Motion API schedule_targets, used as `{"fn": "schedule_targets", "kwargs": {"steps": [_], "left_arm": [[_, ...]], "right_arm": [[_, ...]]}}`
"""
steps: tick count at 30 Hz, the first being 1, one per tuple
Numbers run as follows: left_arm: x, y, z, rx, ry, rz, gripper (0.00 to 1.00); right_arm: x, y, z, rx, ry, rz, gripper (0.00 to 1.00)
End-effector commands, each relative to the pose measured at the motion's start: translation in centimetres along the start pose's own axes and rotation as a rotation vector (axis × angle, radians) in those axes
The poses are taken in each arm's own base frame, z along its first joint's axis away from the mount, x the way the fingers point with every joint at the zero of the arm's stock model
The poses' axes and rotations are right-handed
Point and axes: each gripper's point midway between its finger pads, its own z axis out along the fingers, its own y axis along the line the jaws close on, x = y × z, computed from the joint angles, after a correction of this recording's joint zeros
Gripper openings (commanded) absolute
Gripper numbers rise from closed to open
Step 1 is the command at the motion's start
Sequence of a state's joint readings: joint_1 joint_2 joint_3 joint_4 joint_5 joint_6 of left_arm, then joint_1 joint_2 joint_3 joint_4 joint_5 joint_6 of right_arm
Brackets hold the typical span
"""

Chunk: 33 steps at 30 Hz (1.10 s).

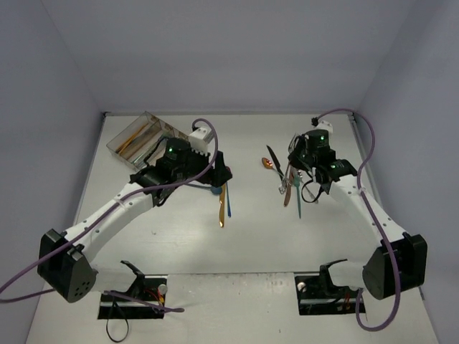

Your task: Sort the eating utensils into containers

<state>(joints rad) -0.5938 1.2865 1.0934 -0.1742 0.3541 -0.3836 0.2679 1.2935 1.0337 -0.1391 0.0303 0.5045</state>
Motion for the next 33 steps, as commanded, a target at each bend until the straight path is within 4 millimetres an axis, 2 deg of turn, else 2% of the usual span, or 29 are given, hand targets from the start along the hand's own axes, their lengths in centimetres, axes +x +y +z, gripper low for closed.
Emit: {"fn": "schedule_targets", "kwargs": {"steps": [1,5,9,14,17,20,24,27,31,33], "left_arm": [[-6.1,-7.6,0.7,0.207,-0.181,-0.016,0.76],[-6.0,-10.1,2.3,0.236,-0.167,0.001,0.76],[-5.1,-12.2,4.1,0.244,-0.134,0.033,0.76],[-4.2,-12.7,5.6,0.221,-0.099,0.057,0.71],[-2.6,-12.7,6.5,0.189,-0.043,0.073,0.65],[-1.7,-12.2,7.0,0.147,0.001,0.076,0.53],[-1.3,-11.5,6.9,0.097,0.008,0.081,0.17],[-1.4,-10.9,6.7,0.065,0.006,0.091,0.03],[-1.3,-10.2,6.3,0.035,0.005,0.115,0.00],[-1.4,-9.3,6.1,0.008,0.006,0.146,0.00]], "right_arm": [[-3.1,6.8,-4.6,-0.290,-0.164,0.055,0.00],[-2.7,9.6,-7.2,-0.414,-0.207,0.069,0.00],[-1.9,11.3,-8.4,-0.495,-0.209,0.072,0.00],[-0.9,12.1,-9.0,-0.537,-0.205,0.077,0.00],[-0.7,12.4,-9.0,-0.548,-0.203,0.085,0.00],[-0.7,12.5,-9.0,-0.554,-0.204,0.087,0.00],[-0.5,12.6,-8.9,-0.559,-0.200,0.087,0.00],[-0.4,12.7,-8.7,-0.561,-0.197,0.086,0.00],[-0.1,12.6,-8.4,-0.556,-0.190,0.079,0.01],[-0.1,12.4,-8.3,-0.548,-0.198,0.072,0.17]]}}
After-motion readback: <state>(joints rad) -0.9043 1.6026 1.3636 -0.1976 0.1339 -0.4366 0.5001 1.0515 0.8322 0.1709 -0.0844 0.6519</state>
